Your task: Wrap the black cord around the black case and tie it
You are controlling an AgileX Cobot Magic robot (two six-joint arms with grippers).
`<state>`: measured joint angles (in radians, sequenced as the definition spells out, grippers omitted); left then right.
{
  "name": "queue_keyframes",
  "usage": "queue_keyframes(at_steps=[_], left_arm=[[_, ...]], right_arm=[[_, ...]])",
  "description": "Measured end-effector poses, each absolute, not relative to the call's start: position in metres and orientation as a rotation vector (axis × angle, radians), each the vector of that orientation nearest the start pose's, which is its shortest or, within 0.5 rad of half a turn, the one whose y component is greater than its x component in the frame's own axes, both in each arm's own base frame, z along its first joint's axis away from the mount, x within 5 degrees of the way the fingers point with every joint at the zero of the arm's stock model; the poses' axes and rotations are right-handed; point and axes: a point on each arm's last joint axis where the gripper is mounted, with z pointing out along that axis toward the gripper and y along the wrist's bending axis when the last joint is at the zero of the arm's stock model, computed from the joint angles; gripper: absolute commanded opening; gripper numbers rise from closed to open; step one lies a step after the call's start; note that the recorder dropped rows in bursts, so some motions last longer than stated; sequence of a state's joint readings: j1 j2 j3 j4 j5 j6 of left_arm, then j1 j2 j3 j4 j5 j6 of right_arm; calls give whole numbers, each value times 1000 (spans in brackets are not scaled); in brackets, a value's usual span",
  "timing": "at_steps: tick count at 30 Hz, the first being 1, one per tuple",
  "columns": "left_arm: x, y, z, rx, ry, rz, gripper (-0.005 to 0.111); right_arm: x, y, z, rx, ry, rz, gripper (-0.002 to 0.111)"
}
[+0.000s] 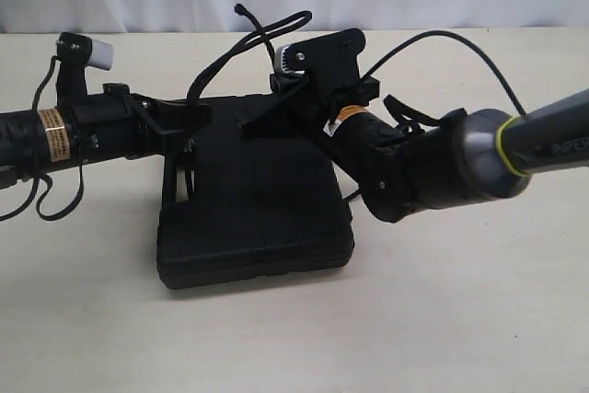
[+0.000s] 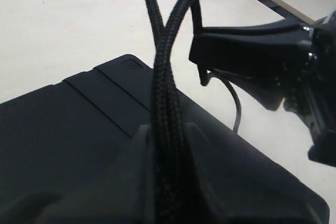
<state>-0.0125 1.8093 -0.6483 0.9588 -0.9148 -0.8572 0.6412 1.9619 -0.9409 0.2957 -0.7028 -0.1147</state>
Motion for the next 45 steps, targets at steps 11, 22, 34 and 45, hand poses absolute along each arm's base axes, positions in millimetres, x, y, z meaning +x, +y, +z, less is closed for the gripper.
queue_keyframes(at_steps=[11, 22, 34, 45], left_arm=[[304, -63, 148, 408, 1941, -765, 20], [303, -65, 151, 494, 1888, -744, 64], [296, -66, 197, 428, 1759, -795, 64], [343, -59, 259, 289, 1962, -764, 63]], right_arm=[[333, 226, 164, -396, 1773, 306, 4], [332, 224, 178, -390, 1764, 296, 4], [331, 224, 176, -406, 1785, 293, 4], [331, 224, 176, -408, 1789, 294, 4]])
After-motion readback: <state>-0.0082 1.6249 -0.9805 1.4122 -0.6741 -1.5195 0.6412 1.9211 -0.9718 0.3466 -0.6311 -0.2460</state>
